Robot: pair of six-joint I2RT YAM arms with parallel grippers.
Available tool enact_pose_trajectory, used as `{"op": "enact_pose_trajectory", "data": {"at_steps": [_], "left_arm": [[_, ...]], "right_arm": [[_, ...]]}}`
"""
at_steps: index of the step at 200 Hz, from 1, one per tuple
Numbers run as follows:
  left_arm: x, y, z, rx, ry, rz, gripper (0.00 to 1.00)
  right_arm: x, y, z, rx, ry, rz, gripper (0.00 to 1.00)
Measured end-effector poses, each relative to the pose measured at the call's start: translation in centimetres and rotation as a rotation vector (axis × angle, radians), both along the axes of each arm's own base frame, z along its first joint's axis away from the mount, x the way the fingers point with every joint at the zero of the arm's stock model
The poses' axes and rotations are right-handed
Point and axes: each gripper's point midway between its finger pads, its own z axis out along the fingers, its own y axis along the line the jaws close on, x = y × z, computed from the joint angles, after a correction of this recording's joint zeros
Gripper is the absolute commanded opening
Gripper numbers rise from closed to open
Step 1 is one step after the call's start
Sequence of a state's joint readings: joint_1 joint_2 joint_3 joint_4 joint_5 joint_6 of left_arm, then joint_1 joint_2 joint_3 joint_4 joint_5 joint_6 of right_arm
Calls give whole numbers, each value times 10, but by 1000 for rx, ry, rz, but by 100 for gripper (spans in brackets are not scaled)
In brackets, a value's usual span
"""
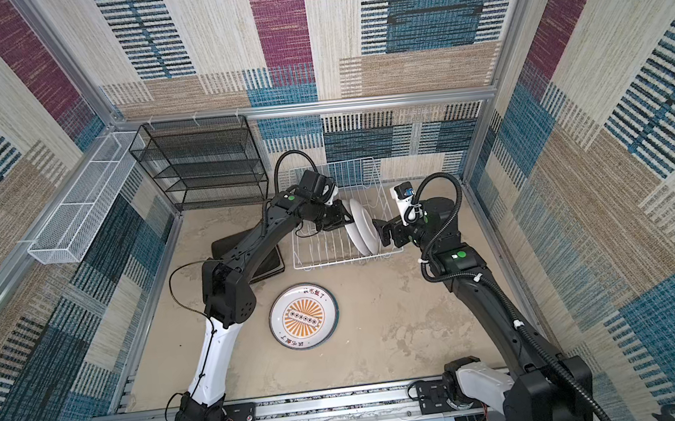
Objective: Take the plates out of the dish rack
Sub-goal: 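Move the left gripper onto a rack plate rim while the right nears the rack, then grasp the rim of the white plate in the rack with the left gripper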
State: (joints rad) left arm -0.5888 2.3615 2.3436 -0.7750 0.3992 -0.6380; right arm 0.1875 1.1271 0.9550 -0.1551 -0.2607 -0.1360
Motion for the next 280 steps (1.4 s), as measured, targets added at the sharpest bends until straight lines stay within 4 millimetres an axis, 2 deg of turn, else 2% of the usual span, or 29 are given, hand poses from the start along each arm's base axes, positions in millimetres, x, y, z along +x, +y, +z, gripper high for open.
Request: {"op": "enact_pose_trajectory", "data": {"at_steps": [30,89,121,156,231,280], "left_arm": [[-1,0,0,8,-9,-14,26],[-9,-3,-7,2,39,-35,29],[-15,-9,-10,-10,63,-50,15],[-19,-17,-2,-59,71,-66,0],[-25,-17,6,-71,97,-42,0],[-31,-13,22,-92,89,-40,0]], "right_arm": [[0,0,-1,-1,3,0,100],[1,0,-2,-1,6,0,100],[1,0,-2,-1,6,-1,100],[2,0,-4,-2,9,-2,100],[4,-2,-7,-7,17,-10,100],[4,-2,-7,-7,17,-11,100]]}}
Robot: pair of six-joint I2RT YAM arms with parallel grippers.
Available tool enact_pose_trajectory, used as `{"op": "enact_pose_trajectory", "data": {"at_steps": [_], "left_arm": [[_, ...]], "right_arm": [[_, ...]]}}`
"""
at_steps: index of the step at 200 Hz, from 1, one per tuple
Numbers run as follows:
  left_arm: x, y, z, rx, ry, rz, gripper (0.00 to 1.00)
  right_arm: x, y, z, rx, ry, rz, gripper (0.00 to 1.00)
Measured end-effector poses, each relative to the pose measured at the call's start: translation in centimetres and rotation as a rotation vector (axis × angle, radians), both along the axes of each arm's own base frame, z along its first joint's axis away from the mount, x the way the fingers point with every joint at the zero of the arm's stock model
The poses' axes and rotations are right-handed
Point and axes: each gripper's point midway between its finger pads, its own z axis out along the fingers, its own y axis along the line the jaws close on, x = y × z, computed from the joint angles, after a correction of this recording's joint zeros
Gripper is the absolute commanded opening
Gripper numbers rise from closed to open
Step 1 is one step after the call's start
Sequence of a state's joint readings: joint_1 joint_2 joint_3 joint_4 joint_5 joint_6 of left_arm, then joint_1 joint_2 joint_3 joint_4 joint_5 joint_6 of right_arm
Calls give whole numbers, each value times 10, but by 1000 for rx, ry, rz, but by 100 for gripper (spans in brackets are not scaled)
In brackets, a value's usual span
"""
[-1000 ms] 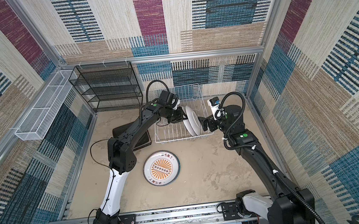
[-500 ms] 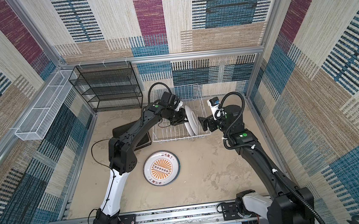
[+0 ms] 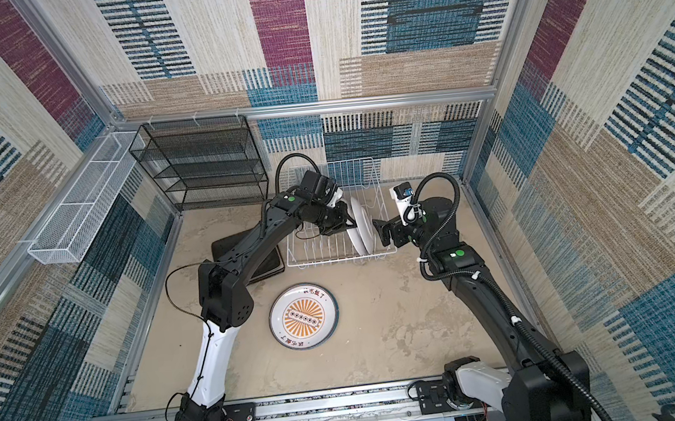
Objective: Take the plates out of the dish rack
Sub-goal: 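Grasp the rim of the white plate in the rack with the left gripper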
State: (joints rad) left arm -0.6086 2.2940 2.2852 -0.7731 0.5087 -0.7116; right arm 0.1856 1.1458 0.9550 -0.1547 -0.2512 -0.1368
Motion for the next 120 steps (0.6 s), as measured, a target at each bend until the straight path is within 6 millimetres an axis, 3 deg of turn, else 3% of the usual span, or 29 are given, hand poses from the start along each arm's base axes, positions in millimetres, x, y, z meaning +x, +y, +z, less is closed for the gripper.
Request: {"op": "enact_pose_trajectory", "data": {"at_steps": [120], "left_arm": [[-28,24,46,-43,-33,2,0]], "right_arm": [[0,-1,0,0,0,-2,100]]}}
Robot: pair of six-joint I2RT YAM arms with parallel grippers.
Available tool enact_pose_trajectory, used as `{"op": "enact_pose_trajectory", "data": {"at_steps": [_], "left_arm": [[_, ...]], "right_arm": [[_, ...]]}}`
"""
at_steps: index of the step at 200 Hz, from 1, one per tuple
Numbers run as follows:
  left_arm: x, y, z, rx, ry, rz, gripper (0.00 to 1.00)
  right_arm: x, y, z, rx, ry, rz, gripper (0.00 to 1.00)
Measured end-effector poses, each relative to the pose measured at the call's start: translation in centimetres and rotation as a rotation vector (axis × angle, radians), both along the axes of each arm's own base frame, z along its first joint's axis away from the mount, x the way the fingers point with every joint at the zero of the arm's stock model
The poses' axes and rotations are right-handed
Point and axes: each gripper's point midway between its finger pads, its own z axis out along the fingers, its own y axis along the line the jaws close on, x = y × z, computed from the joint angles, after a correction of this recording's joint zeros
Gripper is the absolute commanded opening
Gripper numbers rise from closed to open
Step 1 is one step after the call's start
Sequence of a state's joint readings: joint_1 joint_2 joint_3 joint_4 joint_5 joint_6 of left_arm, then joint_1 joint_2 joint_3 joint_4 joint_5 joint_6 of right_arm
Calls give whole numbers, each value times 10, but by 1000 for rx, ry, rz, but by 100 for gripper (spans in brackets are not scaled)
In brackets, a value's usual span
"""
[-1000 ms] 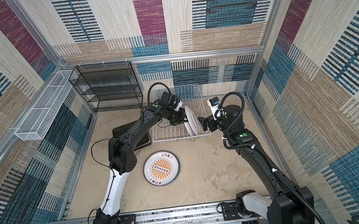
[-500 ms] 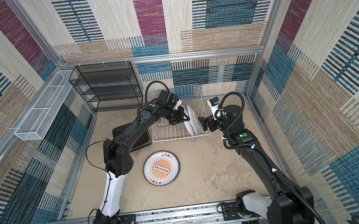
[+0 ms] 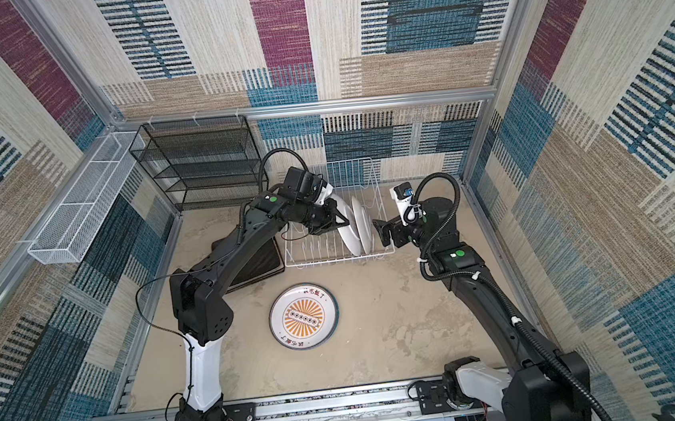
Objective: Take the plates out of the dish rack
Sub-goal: 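Grasp the rim of the white plate in the rack with the left gripper, then lift the plate up out of the rack with the left gripper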
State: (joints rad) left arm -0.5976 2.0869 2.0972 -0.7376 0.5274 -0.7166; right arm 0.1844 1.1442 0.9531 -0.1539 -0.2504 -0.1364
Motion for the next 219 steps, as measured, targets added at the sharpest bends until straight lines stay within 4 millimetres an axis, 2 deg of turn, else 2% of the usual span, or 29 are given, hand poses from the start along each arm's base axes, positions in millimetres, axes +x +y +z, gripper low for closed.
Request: {"op": "enact_pose_trajectory", "data": {"at_steps": [38,70,118,171,219], "left_arm": [[-7,5,9,-21,-7,11,0],[-12,17,17,-27,-12,32,0],[-17,34,18,-33,-10,66,0],[-22,46,42,-81,-74,82,0],[-19,76,62,-6,-186,116,0]], "right_arm": [[0,0,0,1,0,-2,100],[3,-3,-1,3,4,-23,100],[7,-4,-2,28,12,-40,100],[11,-1,6,46,1,-32,100],[15,1,10,78,14,-33,100]]}}
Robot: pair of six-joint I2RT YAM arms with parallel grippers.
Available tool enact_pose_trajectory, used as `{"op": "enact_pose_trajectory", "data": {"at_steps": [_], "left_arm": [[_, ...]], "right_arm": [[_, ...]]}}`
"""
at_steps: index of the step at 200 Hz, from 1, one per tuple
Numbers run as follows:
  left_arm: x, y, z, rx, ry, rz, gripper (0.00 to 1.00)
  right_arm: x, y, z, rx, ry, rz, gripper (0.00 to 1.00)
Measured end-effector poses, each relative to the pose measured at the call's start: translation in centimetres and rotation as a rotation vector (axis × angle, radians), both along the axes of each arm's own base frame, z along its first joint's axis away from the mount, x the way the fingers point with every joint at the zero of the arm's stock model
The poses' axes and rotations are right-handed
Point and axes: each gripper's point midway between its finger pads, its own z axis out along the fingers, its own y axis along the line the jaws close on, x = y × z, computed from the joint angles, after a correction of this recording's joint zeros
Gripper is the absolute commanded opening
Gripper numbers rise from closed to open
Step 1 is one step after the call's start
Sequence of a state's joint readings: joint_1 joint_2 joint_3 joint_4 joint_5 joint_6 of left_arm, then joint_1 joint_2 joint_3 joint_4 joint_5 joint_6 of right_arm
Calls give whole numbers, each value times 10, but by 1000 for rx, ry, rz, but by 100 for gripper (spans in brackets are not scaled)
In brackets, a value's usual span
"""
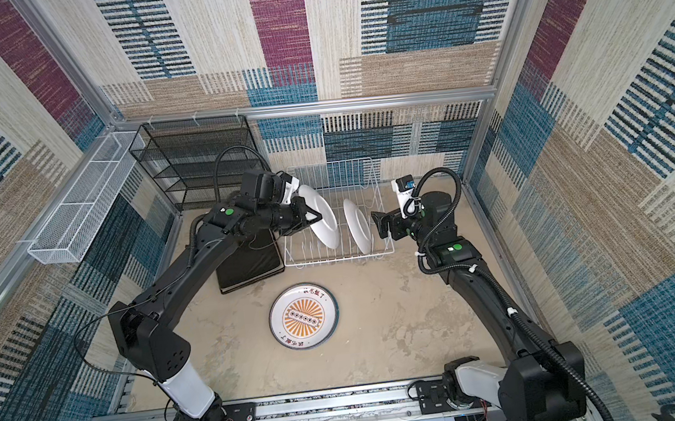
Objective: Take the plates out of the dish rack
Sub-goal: 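Lift the plate up out of the rack with the left gripper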
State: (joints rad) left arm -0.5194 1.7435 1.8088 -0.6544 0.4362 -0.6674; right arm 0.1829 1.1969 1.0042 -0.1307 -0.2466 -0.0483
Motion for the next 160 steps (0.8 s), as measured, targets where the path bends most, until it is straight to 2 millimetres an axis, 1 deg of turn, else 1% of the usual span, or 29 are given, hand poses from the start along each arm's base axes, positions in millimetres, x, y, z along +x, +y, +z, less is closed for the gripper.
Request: {"op": "enact_pose_trajectory", "data": {"at_steps": [32,53,76,104,137,160], "left_arm": [[-1,17,22,113,-154,-21,0],[-3,28,28,196,-247,-45,0],[-4,43,26,304,-323,-62,0],[-5,54,21,450,-424,-94,0],[-16,59,19,622,-555,-157,0],[-26,61,6,757,-661,-214,0]], "right_arm": [[6,2,9,25,7,0,100],[10,7,15,60,20,13,100],[15,12,19,104,40,32,100],[22,21,23,155,79,67,100],[32,33,46,249,108,137,100],[31,42,52,321,146,194,100]]}}
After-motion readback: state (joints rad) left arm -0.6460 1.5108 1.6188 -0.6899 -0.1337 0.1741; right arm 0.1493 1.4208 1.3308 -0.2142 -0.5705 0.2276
